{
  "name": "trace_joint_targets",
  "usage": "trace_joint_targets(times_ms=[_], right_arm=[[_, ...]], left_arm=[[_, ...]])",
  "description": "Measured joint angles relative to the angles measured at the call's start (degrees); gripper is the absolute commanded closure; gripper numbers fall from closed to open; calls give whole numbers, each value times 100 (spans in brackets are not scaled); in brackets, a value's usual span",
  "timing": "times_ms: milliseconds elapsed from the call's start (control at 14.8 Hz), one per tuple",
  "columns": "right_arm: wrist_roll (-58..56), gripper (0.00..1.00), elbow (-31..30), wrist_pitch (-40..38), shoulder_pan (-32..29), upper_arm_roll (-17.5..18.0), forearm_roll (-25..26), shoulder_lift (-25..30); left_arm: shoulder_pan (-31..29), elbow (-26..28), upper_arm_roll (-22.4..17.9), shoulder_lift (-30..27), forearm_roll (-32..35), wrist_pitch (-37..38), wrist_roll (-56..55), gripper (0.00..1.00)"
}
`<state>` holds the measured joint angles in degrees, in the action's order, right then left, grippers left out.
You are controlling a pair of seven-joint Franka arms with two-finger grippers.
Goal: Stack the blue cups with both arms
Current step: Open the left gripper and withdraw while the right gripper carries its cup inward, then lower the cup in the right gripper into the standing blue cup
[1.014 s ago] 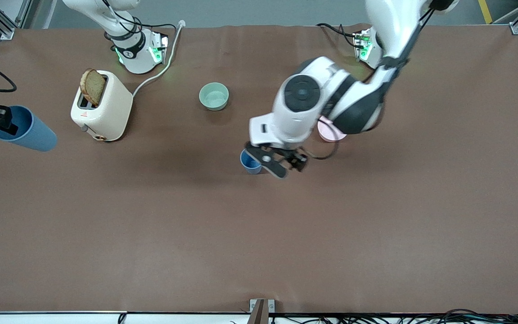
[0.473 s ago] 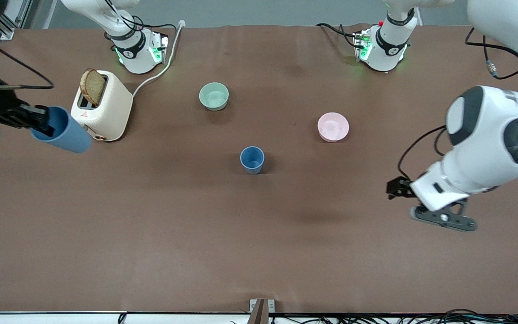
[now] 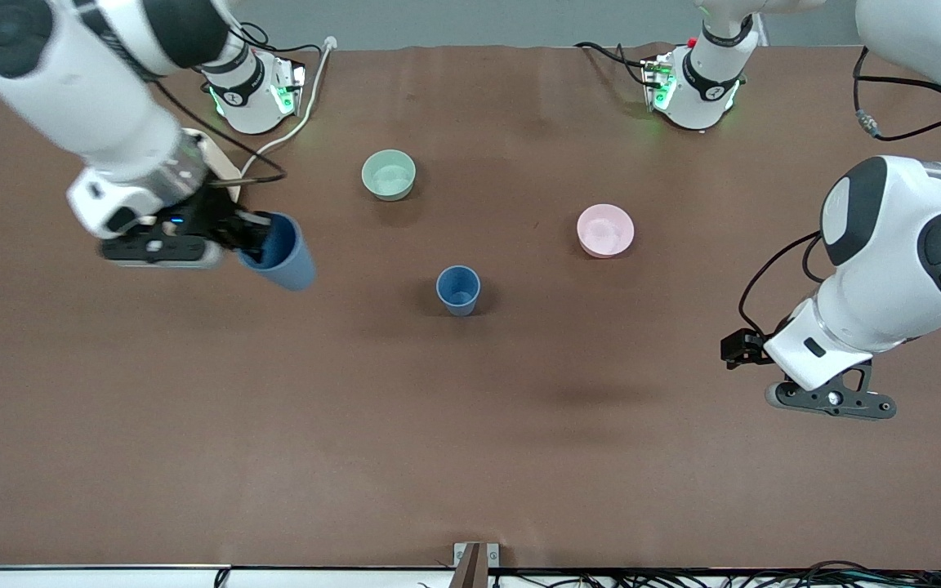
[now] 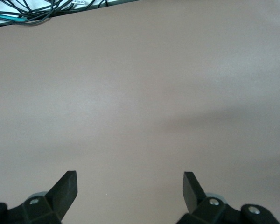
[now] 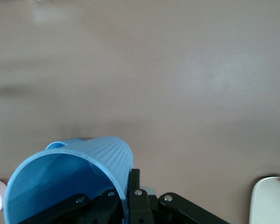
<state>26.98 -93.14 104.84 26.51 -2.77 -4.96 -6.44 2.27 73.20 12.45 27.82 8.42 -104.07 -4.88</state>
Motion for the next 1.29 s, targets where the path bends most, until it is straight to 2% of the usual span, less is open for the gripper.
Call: trace_joint_targets(times_ms=[338, 541, 812, 1082, 1285], right_arm=[[1259, 100, -137, 806, 884, -4, -46, -602], [1634, 100, -239, 1268, 1205, -6, -46, -964], [1851, 100, -294, 1740, 1465, -9, -47, -1373], [1890, 100, -532, 2087, 1637, -10, -48, -1535], [1890, 100, -592, 2219, 1706, -12, -48, -1632]], left_arm=[[-4, 1, -9, -84, 0, 0, -161, 0], [-46, 0, -15, -108, 0, 0, -222, 0], [-319, 0, -12, -428, -5, 7, -401, 0], [-594, 9, -10, -907, -31, 295, -416, 0], [-808, 25, -13, -1097, -399, 519, -424, 0]])
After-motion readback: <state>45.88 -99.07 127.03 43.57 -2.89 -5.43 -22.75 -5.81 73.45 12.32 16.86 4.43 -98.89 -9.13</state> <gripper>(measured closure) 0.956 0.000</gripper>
